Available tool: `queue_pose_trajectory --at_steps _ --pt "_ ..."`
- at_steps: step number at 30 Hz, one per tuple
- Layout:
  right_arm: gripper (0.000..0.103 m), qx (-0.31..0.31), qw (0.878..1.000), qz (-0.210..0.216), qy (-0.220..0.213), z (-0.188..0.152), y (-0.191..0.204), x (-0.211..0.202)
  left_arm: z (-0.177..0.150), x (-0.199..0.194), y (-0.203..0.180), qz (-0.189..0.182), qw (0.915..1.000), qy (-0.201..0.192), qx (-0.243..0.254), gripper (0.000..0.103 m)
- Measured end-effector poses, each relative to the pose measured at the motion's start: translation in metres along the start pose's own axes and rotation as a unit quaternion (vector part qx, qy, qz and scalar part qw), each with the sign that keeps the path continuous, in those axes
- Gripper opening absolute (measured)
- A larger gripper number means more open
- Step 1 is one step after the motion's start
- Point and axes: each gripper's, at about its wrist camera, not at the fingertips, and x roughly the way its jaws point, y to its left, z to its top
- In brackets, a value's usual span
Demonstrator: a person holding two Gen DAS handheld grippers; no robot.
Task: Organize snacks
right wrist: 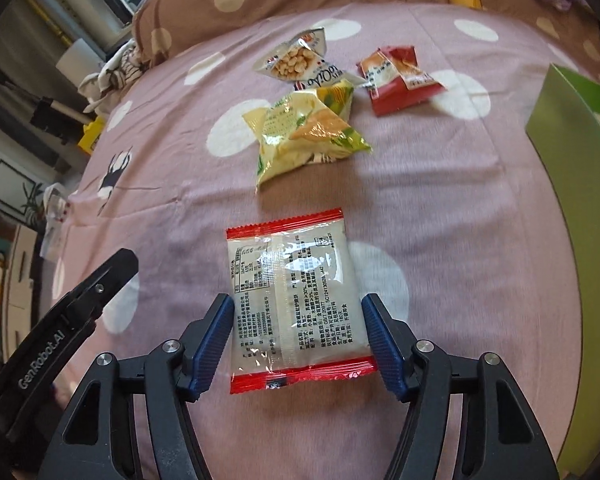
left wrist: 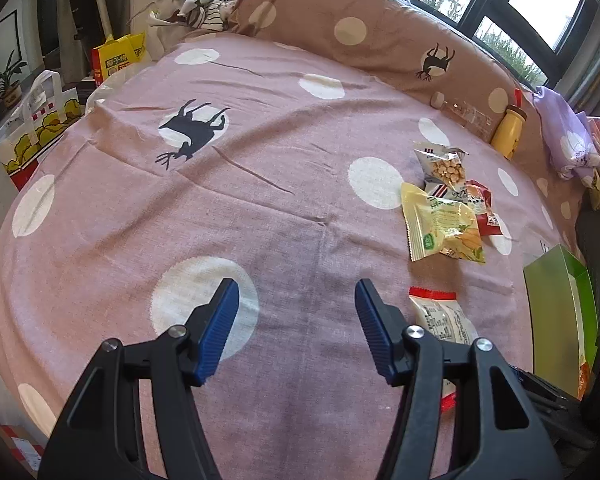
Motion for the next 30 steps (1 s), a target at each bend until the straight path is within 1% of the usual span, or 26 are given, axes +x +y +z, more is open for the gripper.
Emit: queue_pose_trajectory --at_steps 2,3,5,7,10,13,15,19,21,23,26,29,30 --pt "0.067 0.021 1.0 0.019 0.003 0.002 -0.007 -0.003 0.0 0.0 -0.002 -0.002 1.0 0.002 0.003 0.059" --pt "0.067 0.03 0.999 0.03 -0.002 0.003 -0.011 -0.006 -0.001 0.0 -0.004 -0.003 1.0 0.004 0.005 0.059" --pt "0.072 0.043 0.998 0.041 -0.017 0.004 -0.016 -0.012 -0.002 0.001 -0.008 -0.005 0.9999 0.007 0.01 0.059" --pt "0.072 0.054 0.997 0.05 -0.033 0.005 -0.023 -0.017 -0.004 0.001 -0.012 -0.012 0.9997 0.012 0.018 0.059" --pt "0.072 0.084 0.993 0.074 -0.044 0.007 -0.034 -0.019 -0.009 0.004 -0.021 -0.034 0.9984 0.029 0.036 0.059" --pt "0.072 0.103 0.989 0.097 -0.048 0.009 -0.041 -0.019 -0.017 0.011 -0.034 -0.058 0.995 0.054 0.06 0.059" --pt "0.072 0.103 0.988 0.107 -0.05 0.009 -0.041 -0.019 -0.023 0.017 -0.043 -0.068 0.9922 0.072 0.075 0.053" --pt "0.072 0.106 0.986 0.12 -0.04 0.01 -0.042 -0.013 -0.032 0.025 -0.056 -0.099 0.9857 0.103 0.088 0.05" --pt "0.072 0.112 0.986 0.119 -0.032 0.009 -0.044 -0.01 -0.035 0.029 -0.061 -0.099 0.9838 0.113 0.098 0.05" --pt "0.072 0.115 0.987 0.115 -0.019 0.007 -0.042 -0.004 -0.037 0.031 -0.066 -0.094 0.9833 0.108 0.111 0.049" --pt "0.072 0.115 0.985 0.128 0.005 0.008 -0.04 0.008 -0.037 0.035 -0.068 -0.131 0.9784 0.124 0.101 0.043" --pt "0.072 0.111 0.985 0.129 0.005 0.009 -0.037 0.009 -0.038 0.036 -0.074 -0.135 0.9773 0.122 0.108 0.038" --pt "0.072 0.109 0.986 0.13 0.005 0.009 -0.037 0.01 -0.038 0.036 -0.077 -0.133 0.9775 0.12 0.111 0.039"
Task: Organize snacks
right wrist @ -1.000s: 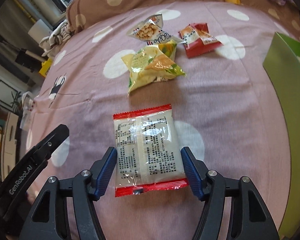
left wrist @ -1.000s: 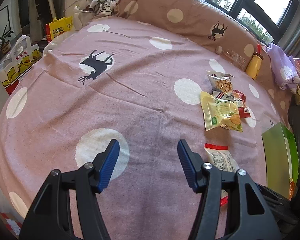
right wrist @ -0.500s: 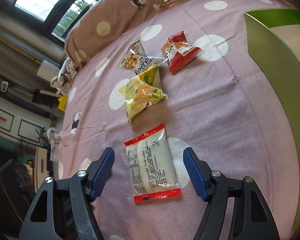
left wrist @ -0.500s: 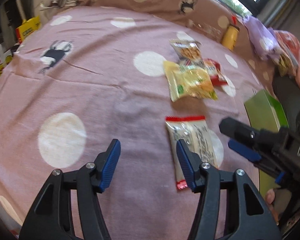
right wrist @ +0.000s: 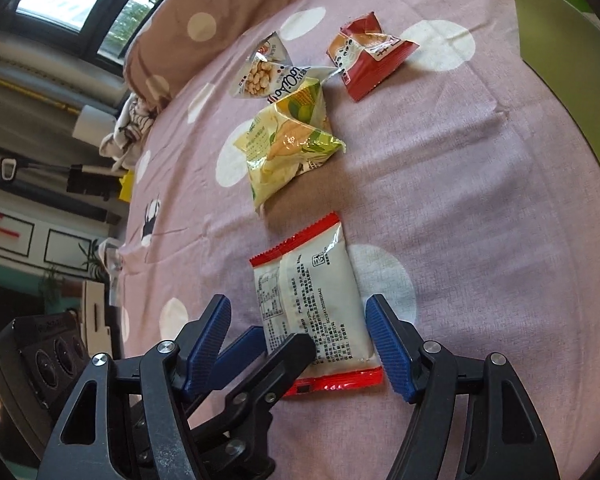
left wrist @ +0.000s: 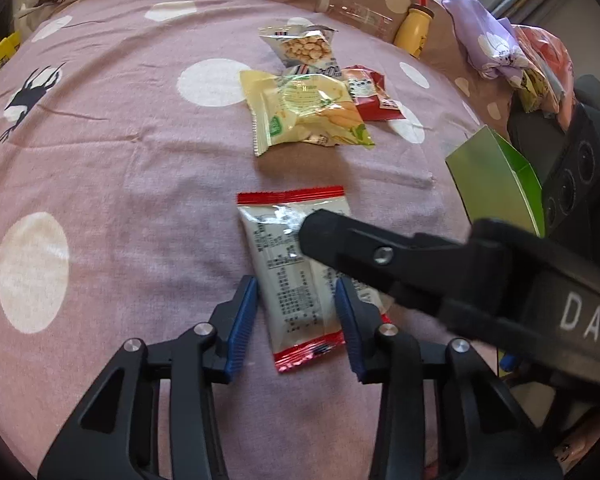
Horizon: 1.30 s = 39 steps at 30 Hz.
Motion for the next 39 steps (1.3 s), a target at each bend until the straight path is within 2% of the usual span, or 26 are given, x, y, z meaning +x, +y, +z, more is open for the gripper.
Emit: queue_pose_trajectory --at_steps 4,9,15,22,26,39 --pt "0.071 -0.007 1.0 -0.01 -0.001 -0.001 0.001 0.001 0.0 -0.001 -0.004 0.008 0.9999 -0.013 0.006 0.039" --pt "0.069 -0.022 0.999 -0.032 -0.023 -0.003 0.007 -0.011 0.002 -0.016 -0.01 -0.013 0.9989 -0.045 -0.001 0.037" --pt "0.069 -0.033 0.997 -0.014 -0.071 -0.001 0.012 -0.042 0.007 -0.036 -0.04 -0.007 0.9945 -0.098 0.036 0.037" --pt "0.069 -0.019 0.99 0.012 -0.138 0.004 -0.002 -0.091 0.015 -0.051 -0.085 -0.01 0.9856 -0.14 0.094 0.037" --pt "0.069 -0.007 0.985 0.018 -0.172 0.002 -0.013 -0.117 0.018 -0.053 -0.112 -0.016 0.9802 -0.145 0.134 0.037" --pt "0.069 0.055 0.96 -0.01 -0.276 -0.007 -0.057 -0.183 0.018 -0.043 -0.187 -0.068 0.9617 -0.149 0.22 0.037"
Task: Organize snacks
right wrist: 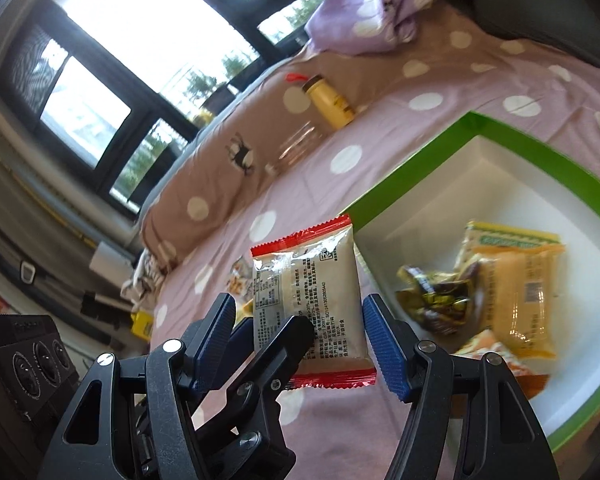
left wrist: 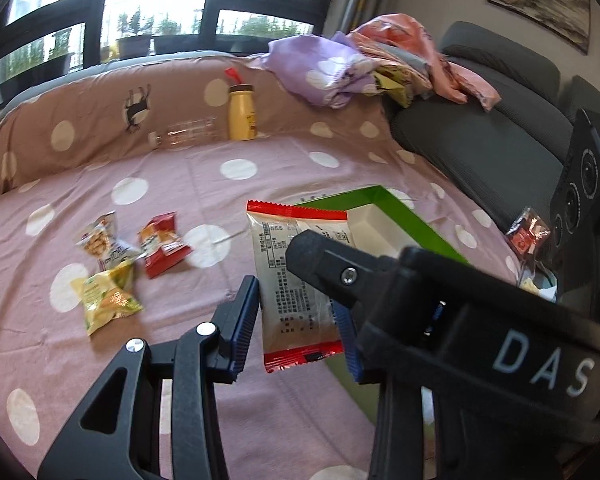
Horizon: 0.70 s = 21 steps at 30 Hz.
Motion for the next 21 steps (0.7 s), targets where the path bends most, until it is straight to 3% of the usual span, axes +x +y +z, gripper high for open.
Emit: queue_pose_trajectory --at_steps 9,21 --pt "0.069 0.045 0.997 -0.018 -0.051 0.01 -0.034 -0.032 0.007 0.016 -0.042 -0.037 0.9983 0.008 0.044 0.037" --pt "0.069 0.09 0.991 -0.067 -0.072 0.017 -0.072 -0.048 0.006 0.042 -0.074 -0.074 0.9941 0.036 0.07 0.037"
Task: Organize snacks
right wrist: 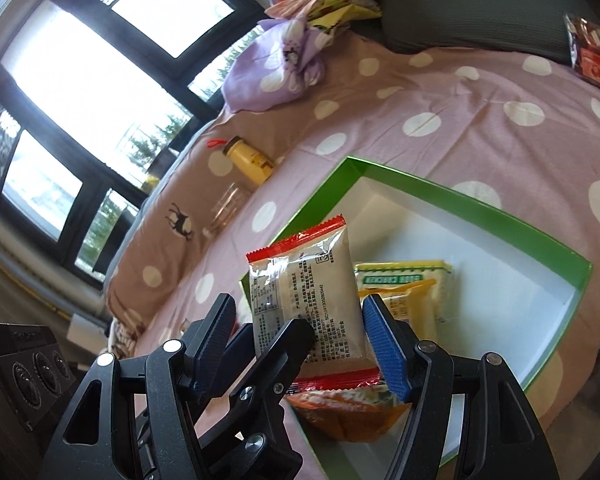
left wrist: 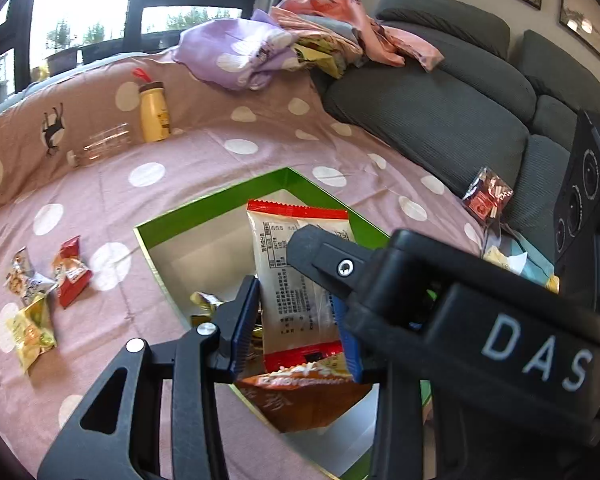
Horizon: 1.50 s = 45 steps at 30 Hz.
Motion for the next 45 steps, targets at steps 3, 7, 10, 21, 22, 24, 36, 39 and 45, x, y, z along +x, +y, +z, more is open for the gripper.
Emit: queue_pose_trajectory --at_steps 3,7,10,21,22,24,36,39,45 --pt "0.069 0.009 1.0 -0.012 -0.002 0.003 -0.008 -0.001 0.001 0.009 -0.004 -0.012 0.9999 0.01 0.002 0.037" --pt "0.069 0.02 1.0 -0.022 0.001 0.006 -0.018 0.002 0.001 0.017 -0.007 -0.018 0.9996 0.023 0.003 0.037" --pt "0.069 0.028 0.999 -0.029 0.005 0.007 -0.023 0.004 0.0 0.022 -0.009 -0.023 0.9992 0.032 0.002 0.037" --pt "0.069 0.051 0.997 -0.055 0.018 0.009 -0.038 0.013 -0.003 0.042 -0.01 -0.041 0.9971 0.064 -0.002 0.037" --pt "0.069 0.053 0.997 -0.058 0.018 0.009 -0.039 0.013 -0.003 0.044 -0.01 -0.043 0.9968 0.068 -0.002 0.037" --pt "0.069 0.057 0.996 -0.066 0.021 0.009 -0.043 0.016 -0.005 0.048 -0.01 -0.047 0.9961 0.074 -0.004 0.037" --pt "0.069 0.048 0.994 -0.09 0.026 0.009 -0.042 0.023 -0.009 0.057 -0.002 -0.061 0.9937 0.091 -0.022 0.037" --pt "0.069 0.046 0.994 -0.095 0.026 0.009 -0.042 0.024 -0.009 0.06 0.0 -0.065 0.9927 0.098 -0.027 0.037" --pt "0.069 0.042 0.993 -0.105 0.028 0.008 -0.041 0.026 -0.01 0.063 0.001 -0.065 0.992 0.103 -0.031 0.037"
